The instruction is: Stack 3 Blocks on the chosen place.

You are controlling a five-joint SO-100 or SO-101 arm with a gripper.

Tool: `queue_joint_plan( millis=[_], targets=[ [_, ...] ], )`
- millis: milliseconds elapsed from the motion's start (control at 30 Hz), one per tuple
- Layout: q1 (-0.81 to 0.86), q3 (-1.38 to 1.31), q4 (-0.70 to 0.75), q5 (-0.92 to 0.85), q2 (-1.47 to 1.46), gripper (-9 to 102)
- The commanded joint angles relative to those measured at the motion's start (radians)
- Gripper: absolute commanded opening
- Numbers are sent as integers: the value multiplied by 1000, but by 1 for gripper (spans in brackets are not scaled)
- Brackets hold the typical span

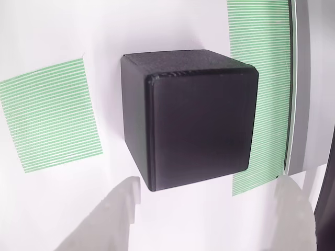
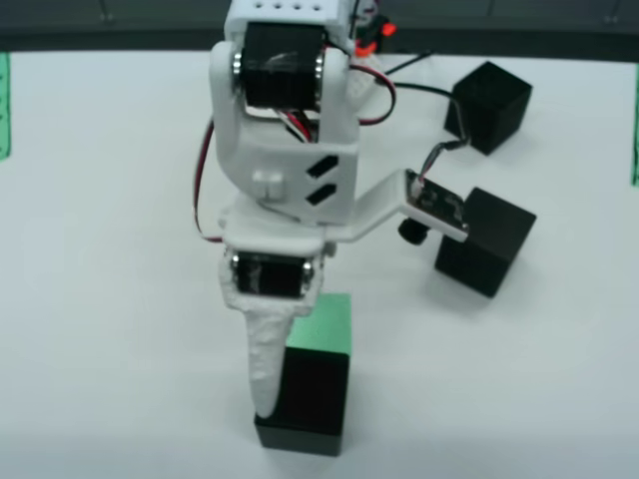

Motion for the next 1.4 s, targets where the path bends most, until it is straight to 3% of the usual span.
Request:
queue_joint_plan(
  millis=[0, 800, 1367],
  targets=[
    [2, -78, 20, -12, -14, 32],
    [-43, -276, 123, -51, -215, 31],
    [-14, -156, 163, -92, -138, 21]
  ],
)
